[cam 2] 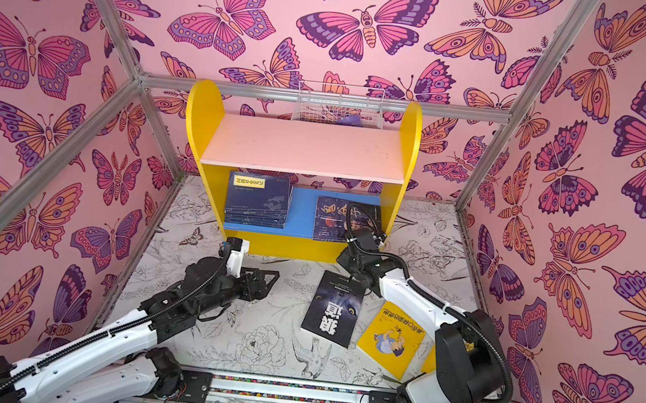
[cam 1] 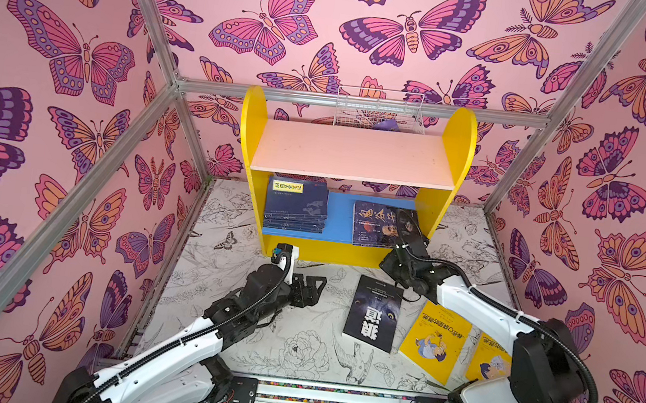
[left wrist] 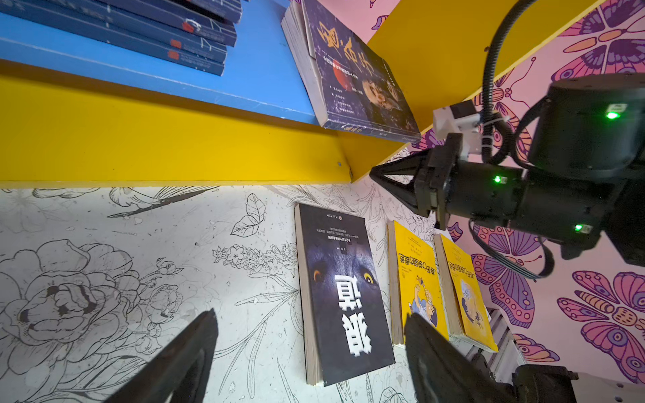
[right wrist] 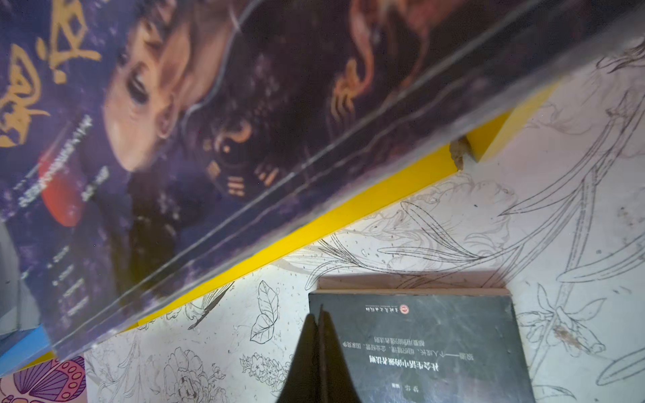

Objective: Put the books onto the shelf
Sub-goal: 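Lower the purple book beside the blue stack and open the right gripper, then move both grippers down to the dark wolf-eye book on the table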

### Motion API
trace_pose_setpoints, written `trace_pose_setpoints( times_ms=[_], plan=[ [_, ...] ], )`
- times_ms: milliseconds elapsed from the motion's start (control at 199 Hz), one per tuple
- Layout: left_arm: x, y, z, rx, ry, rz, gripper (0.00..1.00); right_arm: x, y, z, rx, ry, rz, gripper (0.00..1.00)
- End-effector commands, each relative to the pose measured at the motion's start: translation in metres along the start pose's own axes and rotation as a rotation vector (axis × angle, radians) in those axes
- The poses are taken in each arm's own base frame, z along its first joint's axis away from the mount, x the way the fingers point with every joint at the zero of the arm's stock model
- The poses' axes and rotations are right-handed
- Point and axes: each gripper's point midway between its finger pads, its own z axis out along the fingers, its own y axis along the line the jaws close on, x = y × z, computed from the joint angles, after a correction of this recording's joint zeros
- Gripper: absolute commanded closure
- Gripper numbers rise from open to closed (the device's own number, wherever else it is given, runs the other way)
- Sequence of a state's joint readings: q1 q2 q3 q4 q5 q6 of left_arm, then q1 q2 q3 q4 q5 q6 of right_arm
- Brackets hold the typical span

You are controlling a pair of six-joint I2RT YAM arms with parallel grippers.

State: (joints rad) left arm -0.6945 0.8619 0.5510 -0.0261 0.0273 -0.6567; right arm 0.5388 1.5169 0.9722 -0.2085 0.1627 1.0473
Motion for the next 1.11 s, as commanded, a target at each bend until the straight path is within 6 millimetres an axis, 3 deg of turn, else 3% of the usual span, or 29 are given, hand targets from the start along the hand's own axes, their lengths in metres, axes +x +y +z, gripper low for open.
trace_pose_setpoints(
  times_ms=[0, 191, 222, 534, 745, 781, 856, 947, 1043, 1103],
  plan=[
    [0.0, -0.002, 0.0, 0.008, -0.01, -0.009, 0.14, -0.015, 0.028, 0.002, -0.069, -0.04, 0.039, 0.94],
    [0.005, 0.003, 0.0, -0.003, -0.007, -0.016, 0.14, -0.03, 0.039, 0.0, -0.086, -0.091, 0.056, 0.94],
    [0.006, 0.004, 0.0, -0.006, -0.005, -0.013, 0.14, -0.028, 0.033, 0.01, -0.06, -0.084, 0.056, 0.94],
    [0.009, 0.004, 0.003, -0.007, 0.012, 0.003, 0.14, -0.045, 0.041, 0.018, -0.082, -0.12, 0.069, 0.94],
    [0.024, 0.0, 0.014, 0.01, 0.087, 0.049, 0.15, -0.039, 0.041, 0.002, -0.097, -0.076, -0.021, 0.93],
    [0.029, 0.0, 0.018, 0.013, 0.11, 0.066, 0.14, -0.04, 0.043, -0.012, -0.117, -0.076, -0.041, 0.93],
    [0.043, -0.003, 0.029, 0.02, 0.176, 0.111, 0.14, -0.03, 0.03, -0.029, -0.098, -0.041, -0.123, 0.91],
    [0.061, -0.011, 0.045, 0.043, 0.262, 0.171, 0.14, -0.009, 0.0, -0.047, -0.037, 0.045, -0.206, 0.83],
    [0.083, -0.017, 0.067, 0.061, 0.362, 0.216, 0.14, 0.026, -0.038, -0.054, -0.005, 0.223, -0.236, 0.54],
    [0.098, -0.016, 0.081, 0.053, 0.422, 0.233, 0.13, 0.047, -0.06, -0.054, 0.009, 0.34, -0.219, 0.41]
  ],
)
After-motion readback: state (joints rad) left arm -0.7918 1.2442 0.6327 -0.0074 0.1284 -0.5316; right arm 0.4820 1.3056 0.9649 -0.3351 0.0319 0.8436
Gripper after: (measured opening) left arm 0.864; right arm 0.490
